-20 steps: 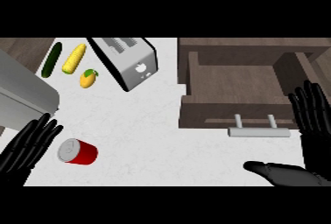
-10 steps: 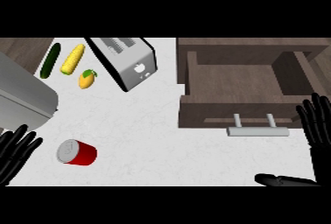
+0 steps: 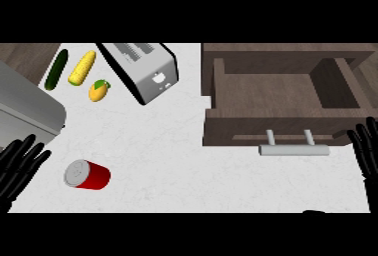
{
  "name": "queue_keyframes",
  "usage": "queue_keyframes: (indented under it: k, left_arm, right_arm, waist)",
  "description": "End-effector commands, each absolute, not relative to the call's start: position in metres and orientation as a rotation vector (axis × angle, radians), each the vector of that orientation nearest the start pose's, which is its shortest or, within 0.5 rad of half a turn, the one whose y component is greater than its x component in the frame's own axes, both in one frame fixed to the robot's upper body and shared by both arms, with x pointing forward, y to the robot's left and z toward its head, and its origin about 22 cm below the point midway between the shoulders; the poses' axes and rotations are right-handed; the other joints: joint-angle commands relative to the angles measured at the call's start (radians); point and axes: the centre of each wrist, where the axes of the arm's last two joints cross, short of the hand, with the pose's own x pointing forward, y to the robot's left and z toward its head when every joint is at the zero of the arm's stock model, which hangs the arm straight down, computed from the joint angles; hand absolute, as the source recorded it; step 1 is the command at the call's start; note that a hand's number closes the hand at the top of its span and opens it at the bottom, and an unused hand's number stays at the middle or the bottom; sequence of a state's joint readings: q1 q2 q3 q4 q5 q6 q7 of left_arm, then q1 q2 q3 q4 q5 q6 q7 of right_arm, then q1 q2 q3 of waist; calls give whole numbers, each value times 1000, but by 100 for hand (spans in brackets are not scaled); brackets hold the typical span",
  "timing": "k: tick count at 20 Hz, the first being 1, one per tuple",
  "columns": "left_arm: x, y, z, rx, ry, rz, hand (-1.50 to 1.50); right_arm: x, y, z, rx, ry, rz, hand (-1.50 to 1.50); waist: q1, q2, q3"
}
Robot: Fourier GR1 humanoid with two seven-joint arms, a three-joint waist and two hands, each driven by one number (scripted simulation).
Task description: Pick up the can, place it into the drawer and close the drawer
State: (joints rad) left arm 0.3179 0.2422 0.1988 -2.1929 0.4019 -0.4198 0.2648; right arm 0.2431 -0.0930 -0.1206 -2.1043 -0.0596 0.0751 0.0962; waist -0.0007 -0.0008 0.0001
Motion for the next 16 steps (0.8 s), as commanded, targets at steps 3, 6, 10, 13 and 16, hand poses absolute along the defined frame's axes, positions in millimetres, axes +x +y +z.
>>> queue_keyframes:
  k: [3,6,10,13,16]
  left_arm:
    - [165,321,99,-161,-1642,-264,-150]
    - [178,315,84,-169,-1660,-271,-150]
    - [167,320,68,-141,-1626,-277,-150]
    - [169,315,40,-152,-1625,-273,-150]
    - [162,323,22,-131,-1628,-255,-150]
  right_arm:
    - [168,-305,81,-184,-1802,-5,-150]
    - [170,-282,80,-171,-1767,3,-150]
    - [148,-297,87,-172,-1782,8,-150]
    - [157,-299,76,-186,-1787,11,-150]
    - [161,-301,71,-177,-1778,16,-150]
  waist:
    - [-1,0,0]
    - [-1,0,0]
    - [-2,0,0]
    - [-2,0,0]
    - [0,0,0]
